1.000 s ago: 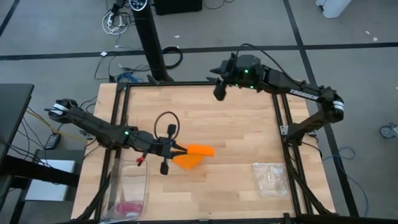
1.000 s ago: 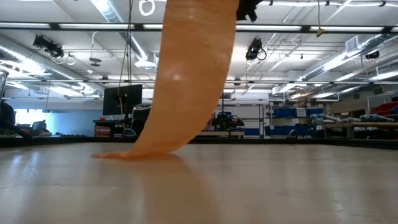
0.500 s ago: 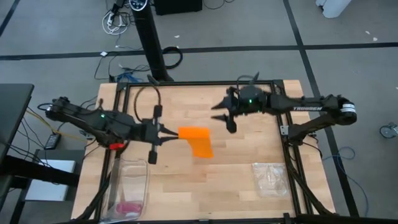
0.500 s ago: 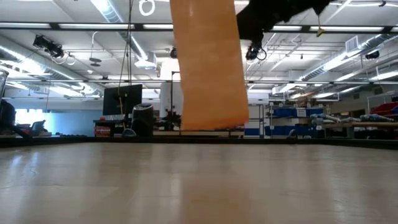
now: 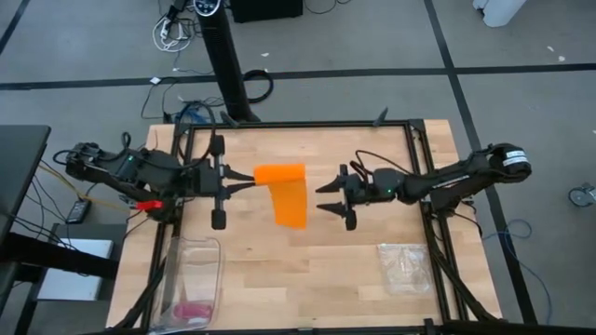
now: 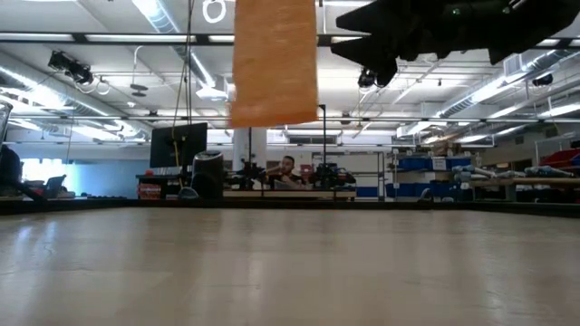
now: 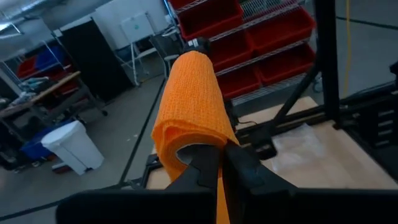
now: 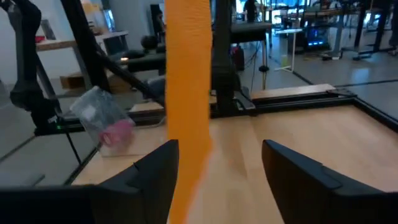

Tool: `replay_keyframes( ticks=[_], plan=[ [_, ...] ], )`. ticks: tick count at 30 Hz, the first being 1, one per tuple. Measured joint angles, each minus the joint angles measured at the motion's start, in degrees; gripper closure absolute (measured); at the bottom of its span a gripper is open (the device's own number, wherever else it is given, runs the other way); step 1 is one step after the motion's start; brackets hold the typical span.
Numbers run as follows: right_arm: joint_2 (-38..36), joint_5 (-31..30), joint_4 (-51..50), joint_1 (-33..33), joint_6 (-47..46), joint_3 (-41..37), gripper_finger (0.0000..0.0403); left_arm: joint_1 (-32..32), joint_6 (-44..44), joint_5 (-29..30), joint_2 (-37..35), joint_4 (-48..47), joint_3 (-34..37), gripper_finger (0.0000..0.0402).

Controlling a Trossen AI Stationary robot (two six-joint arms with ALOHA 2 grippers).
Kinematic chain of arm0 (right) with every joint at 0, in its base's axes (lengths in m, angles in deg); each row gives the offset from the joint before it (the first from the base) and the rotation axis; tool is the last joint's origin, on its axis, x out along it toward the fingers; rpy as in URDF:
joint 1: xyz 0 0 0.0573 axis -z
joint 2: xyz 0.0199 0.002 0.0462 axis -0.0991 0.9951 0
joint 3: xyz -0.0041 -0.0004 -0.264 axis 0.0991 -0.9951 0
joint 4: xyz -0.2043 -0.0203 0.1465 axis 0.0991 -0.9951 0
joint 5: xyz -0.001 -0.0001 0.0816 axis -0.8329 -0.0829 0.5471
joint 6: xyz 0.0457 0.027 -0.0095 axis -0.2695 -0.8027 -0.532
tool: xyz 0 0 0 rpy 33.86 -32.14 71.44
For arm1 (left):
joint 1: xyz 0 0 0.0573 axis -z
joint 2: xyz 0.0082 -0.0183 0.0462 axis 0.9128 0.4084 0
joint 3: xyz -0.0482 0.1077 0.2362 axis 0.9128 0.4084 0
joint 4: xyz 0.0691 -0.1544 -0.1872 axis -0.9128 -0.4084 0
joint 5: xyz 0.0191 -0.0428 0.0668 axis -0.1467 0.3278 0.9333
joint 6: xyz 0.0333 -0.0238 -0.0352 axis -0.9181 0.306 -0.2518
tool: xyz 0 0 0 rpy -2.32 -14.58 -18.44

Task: Roll bandage
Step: Roll the orange bandage

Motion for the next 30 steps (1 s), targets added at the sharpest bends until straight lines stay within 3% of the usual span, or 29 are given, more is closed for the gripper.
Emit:
replay_keyframes(
  ticks=[8, 18, 22, 28, 30],
  plan=[
    [8.77, -3.01, 11.20, -1.80, -1.12, 0.00, 0.0116, 0.00, -2.24, 0.90, 0.33, 1.89, -0.07, 0.0391],
    [21.33, -3.96, 15.81, -2.25, -1.89, 6.45, 0.0139, 0.00, -4.74, 2.35, 0.35, 3.31, -0.06, 0.0391],
    [24.61, -3.90, 17.51, -2.25, -1.78, 7.56, 0.0187, 0.02, -5.10, 4.77, -0.10, 3.25, -0.06, 0.0391],
    [26.07, -2.75, 17.76, -3.56, -2.79, 7.45, 0.0354, -0.02, -5.25, 7.62, -3.23, 2.62, 0.03, 0.0391],
    [25.98, -2.65, 18.36, -4.23, -2.43, 7.48, 0.0389, 0.00, -5.32, 8.10, -4.14, 2.90, 0.11, 0.0391]
  ],
)
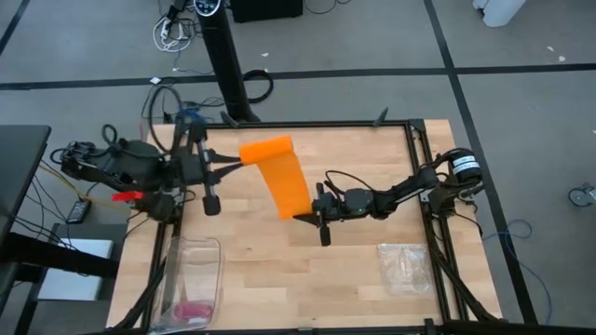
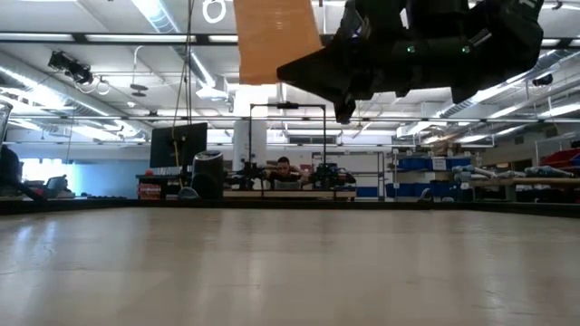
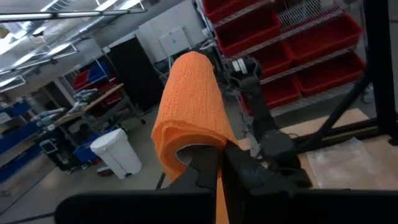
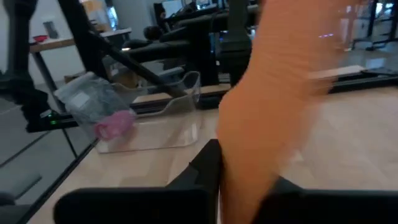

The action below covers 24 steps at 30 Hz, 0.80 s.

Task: Roll bandage
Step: Roll the orange bandage

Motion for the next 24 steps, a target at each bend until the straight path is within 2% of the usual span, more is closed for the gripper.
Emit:
replay_keyframes(
  ticks=[9, 13, 17, 24],
  plan=[
    [-0.42, 6.54, 0.22, -4.34, -0.98, 0.00, 0.0398, -1.56, -6.77, 8.24, -1.22, 0.04, 0.07, 0.0391],
    [-0.42, 7.57, 0.42, -7.71, -1.65, 0.02, 0.0400, -4.91, -7.27, 8.76, -1.87, 0.11, 1.76, 0.0391],
    [-0.72, 7.44, 0.37, -10.91, -1.90, 0.02, 0.0401, -9.72, -8.10, 8.59, -3.85, 2.32, 7.21, 0.0391],
    [-3.89, 5.36, -0.11, -13.69, -1.95, 0.02, 0.0401, -19.38, -10.26, 5.82, -10.19, 12.56, 23.67, 0.0391]
  ],
)
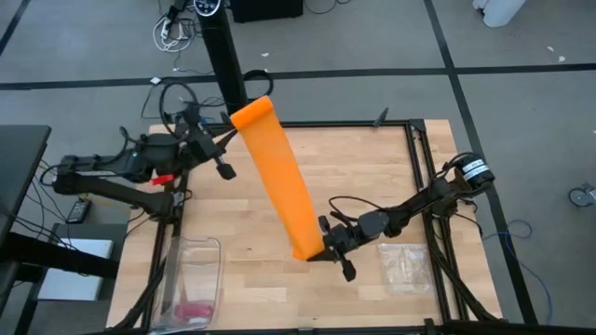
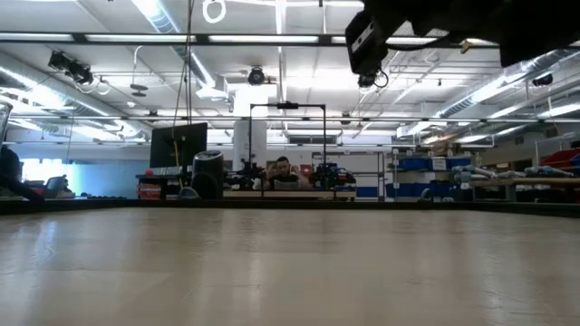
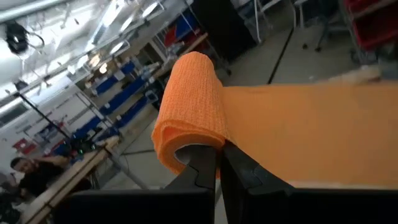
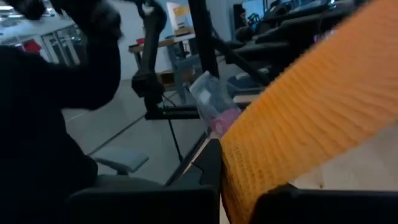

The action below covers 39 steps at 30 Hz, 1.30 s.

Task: Roll bandage
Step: Roll the orange bandage

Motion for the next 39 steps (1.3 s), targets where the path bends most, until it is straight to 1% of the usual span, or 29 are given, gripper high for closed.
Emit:
replay_keyframes(
  ticks=[4, 8, 10, 12, 15, 17, 22, 27, 33, 39],
  plan=[
    [-3.27, -2.91, -1.38, -0.29, 0.75, 0.00, 0.0402, -4.70, 1.26, -3.29, -2.00, 4.71, 9.60, 0.0391],
    [-7.87, -3.61, -4.64, -0.33, 3.04, 1.09, 0.0402, -7.61, 1.80, -3.64, -1.87, 9.25, 17.71, 0.0391],
    [-10.23, -4.42, -10.23, -0.33, 4.68, 3.19, 0.0402, -8.75, 2.23, -3.80, -1.13, 13.00, 21.29, 0.0391],
    [-12.00, -5.94, -16.71, -0.33, 7.01, 6.50, 0.0402, -9.71, 4.30, -5.53, -0.49, 15.41, 24.50, 0.0391],
    [-13.64, -10.07, -27.20, -0.33, 11.00, 12.55, 0.0403, -10.06, 7.59, -8.82, 1.10, 18.50, 28.26, 0.0391],
    [-14.28, -12.74, -32.61, -0.23, 13.81, 16.86, 0.0403, -9.45, 8.03, -9.31, 2.67, 20.43, 30.26, 0.0391],
    [-14.60, -16.84, -40.64, 1.13, 19.57, 27.01, 0.0403, -6.91, 9.10, -9.22, 7.63, 23.50, 32.09, 0.0391],
    [-14.27, -20.69, -46.38, 4.01, 23.90, 35.05, 0.0403, -2.61, 8.99, -9.23, 13.01, 27.96, 32.35, 0.0391],
    [-13.99, -21.03, -48.26, 8.88, 26.60, 41.38, 0.0403, 4.15, 8.06, -8.63, 18.12, 33.11, 31.70, 0.0391],
    [-13.95, -20.69, -48.98, 14.88, 29.04, 45.61, 0.0403, 10.96, 6.37, -8.34, 23.07, 33.91, 26.95, 0.0391]
  ],
)
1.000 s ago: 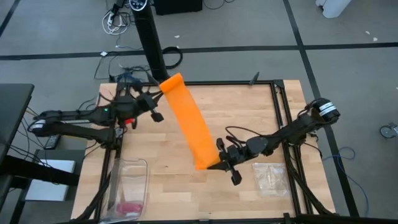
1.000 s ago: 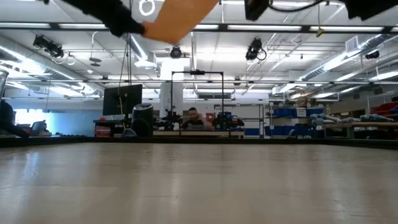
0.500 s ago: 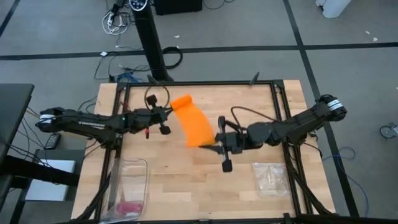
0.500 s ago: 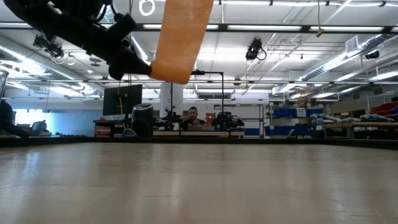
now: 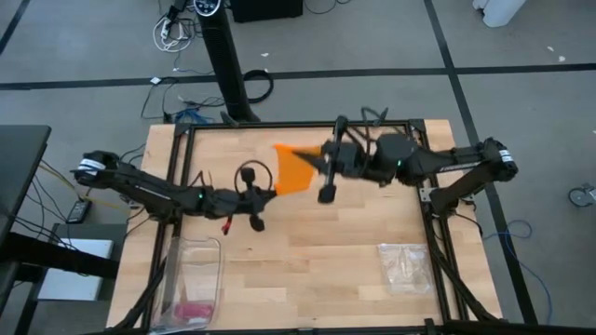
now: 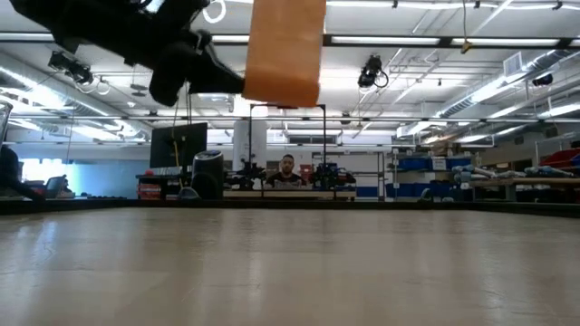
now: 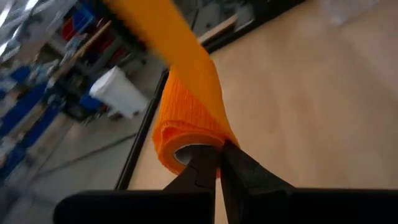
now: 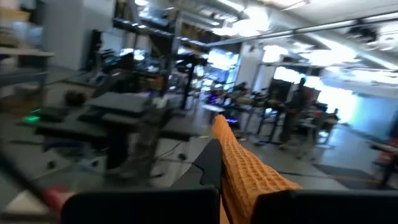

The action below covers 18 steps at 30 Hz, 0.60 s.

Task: Roll bandage
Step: Roll the orange bandage

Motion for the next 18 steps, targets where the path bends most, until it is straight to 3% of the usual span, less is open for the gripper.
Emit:
replay_keyframes(
  ticks=[7, 18],
  plan=[
    [0.00, 2.07, -0.32, 7.45, -2.60, 1.19, 0.0403, 7.39, -5.89, 0.49, 4.91, -1.46, -7.98, 0.0391],
    [1.77, 6.48, -10.93, 20.16, -14.48, -1.23, 0.0403, 14.56, -12.49, 5.59, 5.09, -6.02, -17.81, 0.0391]
  ],
)
